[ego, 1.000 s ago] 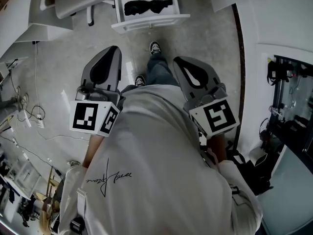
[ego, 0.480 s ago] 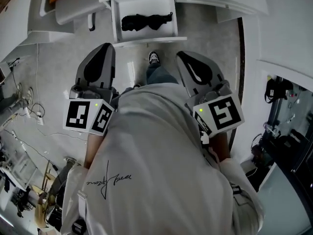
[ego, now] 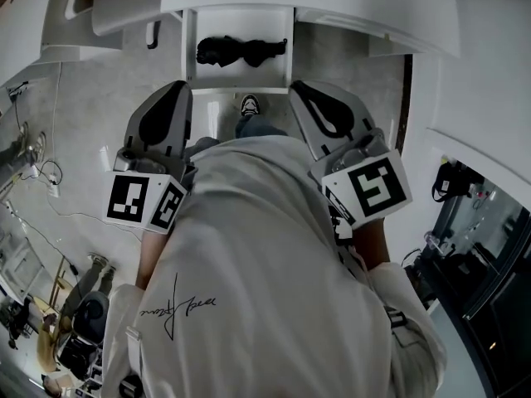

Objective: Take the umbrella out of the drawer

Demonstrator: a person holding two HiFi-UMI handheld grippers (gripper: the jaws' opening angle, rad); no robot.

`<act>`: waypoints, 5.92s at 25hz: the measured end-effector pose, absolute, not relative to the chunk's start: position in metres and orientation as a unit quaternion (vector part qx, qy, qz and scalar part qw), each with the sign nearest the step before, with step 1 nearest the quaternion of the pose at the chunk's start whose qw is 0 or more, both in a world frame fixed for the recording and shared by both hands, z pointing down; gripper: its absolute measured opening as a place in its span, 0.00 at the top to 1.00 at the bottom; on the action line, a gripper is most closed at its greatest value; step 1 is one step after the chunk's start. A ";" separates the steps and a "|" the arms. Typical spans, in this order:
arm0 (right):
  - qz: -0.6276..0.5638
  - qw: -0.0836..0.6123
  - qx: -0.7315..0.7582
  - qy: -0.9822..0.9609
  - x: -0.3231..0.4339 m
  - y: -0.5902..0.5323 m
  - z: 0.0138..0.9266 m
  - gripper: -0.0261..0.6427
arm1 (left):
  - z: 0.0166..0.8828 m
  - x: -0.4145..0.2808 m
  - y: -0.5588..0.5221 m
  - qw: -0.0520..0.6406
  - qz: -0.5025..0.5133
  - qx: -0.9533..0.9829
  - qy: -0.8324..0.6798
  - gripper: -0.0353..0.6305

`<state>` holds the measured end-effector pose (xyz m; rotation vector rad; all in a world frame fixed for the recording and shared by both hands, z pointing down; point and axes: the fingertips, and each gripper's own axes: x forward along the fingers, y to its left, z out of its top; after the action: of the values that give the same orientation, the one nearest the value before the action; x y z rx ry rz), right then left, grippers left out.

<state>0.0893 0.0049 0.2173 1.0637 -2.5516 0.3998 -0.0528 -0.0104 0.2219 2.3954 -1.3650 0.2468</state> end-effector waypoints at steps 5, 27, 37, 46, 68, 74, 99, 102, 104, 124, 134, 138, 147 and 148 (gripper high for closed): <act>0.165 0.158 0.327 -0.917 0.087 -0.007 0.219 0.92 | 0.226 -0.045 -0.017 0.185 0.096 0.845 -0.493 0.92; 0.130 0.223 0.230 -0.938 0.055 -0.044 0.270 0.92 | 0.265 -0.043 -0.029 0.241 0.125 0.814 -0.513 0.92; 0.136 0.269 0.216 -0.929 0.035 -0.059 0.312 0.92 | 0.278 -0.066 -0.035 0.256 0.122 0.802 -0.526 0.92; 0.172 0.304 0.203 -0.915 0.022 -0.070 0.364 0.90 | 0.287 -0.076 -0.037 0.275 0.118 0.800 -0.520 0.92; 0.108 0.448 0.160 -0.873 0.030 -0.095 0.492 0.75 | 0.307 -0.060 -0.049 0.305 0.138 0.812 -0.478 0.92; 0.086 0.490 0.136 -0.857 0.050 -0.089 0.527 0.75 | 0.315 -0.036 -0.042 0.315 0.147 0.813 -0.468 0.92; 0.055 0.568 0.077 -0.817 0.056 -0.101 0.605 0.68 | 0.329 -0.042 -0.052 0.357 0.143 0.795 -0.469 0.92; 0.043 0.574 0.074 -0.815 0.056 -0.102 0.610 0.67 | 0.328 -0.047 -0.056 0.368 0.131 0.787 -0.478 0.92; 0.037 0.578 0.071 -0.812 0.057 -0.103 0.614 0.66 | 0.328 -0.052 -0.060 0.371 0.126 0.783 -0.484 0.92; 0.024 0.614 0.041 -0.788 0.052 -0.102 0.649 0.60 | 0.332 -0.061 -0.065 0.376 0.142 0.784 -0.472 0.92; 0.028 0.624 0.031 -0.780 0.053 -0.103 0.660 0.60 | 0.337 -0.069 -0.074 0.385 0.147 0.777 -0.477 0.92; 0.033 0.626 0.033 -0.778 0.054 -0.105 0.661 0.59 | 0.340 -0.069 -0.076 0.390 0.149 0.774 -0.475 0.92; 0.030 0.652 0.035 -0.757 0.056 -0.108 0.677 0.58 | 0.341 -0.073 -0.076 0.394 0.149 0.772 -0.476 0.92; 0.033 0.653 0.033 -0.756 0.056 -0.108 0.677 0.58 | 0.341 -0.074 -0.076 0.394 0.149 0.772 -0.476 0.92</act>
<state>0.0558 -0.1079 0.6768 0.0750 -1.7154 0.0741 -0.0738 -0.0762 0.3410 1.9590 -1.2078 0.3787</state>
